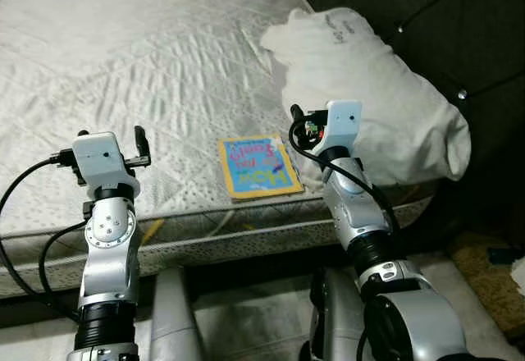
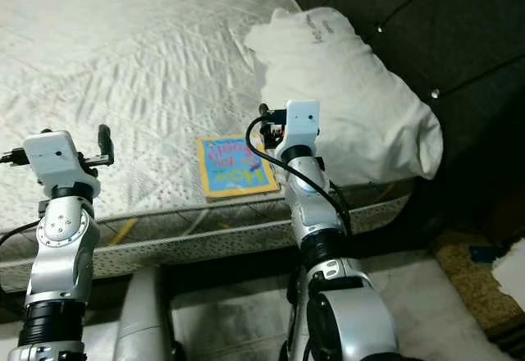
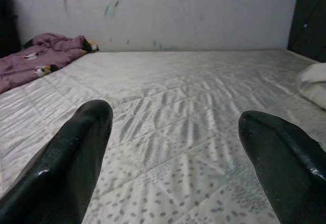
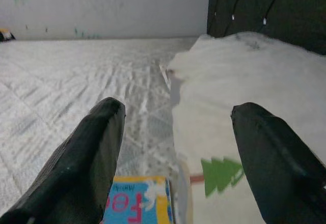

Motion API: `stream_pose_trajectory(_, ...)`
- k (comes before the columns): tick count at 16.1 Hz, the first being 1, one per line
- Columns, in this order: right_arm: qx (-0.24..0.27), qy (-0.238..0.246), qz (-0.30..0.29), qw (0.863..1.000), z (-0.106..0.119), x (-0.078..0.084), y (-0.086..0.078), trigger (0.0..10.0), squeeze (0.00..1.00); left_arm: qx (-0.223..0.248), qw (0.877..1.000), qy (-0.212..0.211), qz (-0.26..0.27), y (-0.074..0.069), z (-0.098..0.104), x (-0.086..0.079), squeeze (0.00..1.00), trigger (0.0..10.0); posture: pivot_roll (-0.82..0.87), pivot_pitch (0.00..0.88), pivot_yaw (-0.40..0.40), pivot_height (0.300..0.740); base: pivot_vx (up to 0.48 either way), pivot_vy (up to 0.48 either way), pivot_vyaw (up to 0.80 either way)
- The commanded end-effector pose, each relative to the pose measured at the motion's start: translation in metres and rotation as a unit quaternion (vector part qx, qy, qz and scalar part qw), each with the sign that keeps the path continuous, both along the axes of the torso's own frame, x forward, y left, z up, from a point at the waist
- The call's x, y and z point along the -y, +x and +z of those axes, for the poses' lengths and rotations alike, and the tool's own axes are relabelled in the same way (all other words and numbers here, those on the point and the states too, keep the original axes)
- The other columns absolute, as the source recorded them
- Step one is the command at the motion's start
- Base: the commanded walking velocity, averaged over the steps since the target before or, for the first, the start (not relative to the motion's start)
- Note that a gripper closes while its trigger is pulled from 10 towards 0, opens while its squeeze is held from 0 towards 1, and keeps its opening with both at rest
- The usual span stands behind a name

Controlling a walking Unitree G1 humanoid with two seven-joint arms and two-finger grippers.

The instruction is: Clean up the room

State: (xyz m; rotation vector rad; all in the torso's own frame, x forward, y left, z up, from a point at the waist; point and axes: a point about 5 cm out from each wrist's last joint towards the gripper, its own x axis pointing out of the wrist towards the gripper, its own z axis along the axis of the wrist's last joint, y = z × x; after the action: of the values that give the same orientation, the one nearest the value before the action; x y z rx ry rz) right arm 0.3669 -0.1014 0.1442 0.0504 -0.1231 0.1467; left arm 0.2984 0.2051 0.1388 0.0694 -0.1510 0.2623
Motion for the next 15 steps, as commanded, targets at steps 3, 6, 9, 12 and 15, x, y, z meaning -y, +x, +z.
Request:
stream_pose_trajectory(3,0.001,-0.012,-0.005,1.0,-0.007,0.004,-0.003,10.0,0.0,-0.01,1.0,-0.001,-0.027,0.004,-0.005,0.006,0.0,10.0,0.09,0.0,0.009,0.629,0.0,0.0,0.0)
stream_pose_trajectory(6,0.001,-0.019,0.0,1.0,-0.008,0.005,-0.004,10.0,0.0,-0.019,0.999,0.005,-0.036,0.009,-0.007,0.009,0.0,10.0,0.08,0.0,0.006,0.664,0.0,0.0,0.0)
stream_pose_trajectory(9,0.01,-0.025,-0.012,1.0,-0.005,0.007,-0.001,10.0,0.0,-0.024,0.999,0.013,-0.029,0.015,-0.007,0.007,0.0,10.0,0.06,0.0,0.02,0.703,0.0,0.0,0.0)
stream_pose_trajectory(12,0.019,-0.028,-0.021,0.999,-0.002,0.008,-0.001,10.0,0.0,-0.029,0.999,0.024,-0.036,0.021,-0.007,0.011,0.0,10.0,0.06,0.0,0.015,0.738,0.0,0.0,0.0)
stream_pose_trajectory(15,0.021,-0.042,-0.014,0.999,0.0,0.005,0.002,10.0,0.0,-0.022,0.998,0.041,-0.032,0.023,-0.005,0.014,0.0,10.0,0.07,0.0,-0.002,0.74,0.0,0.0,0.0)
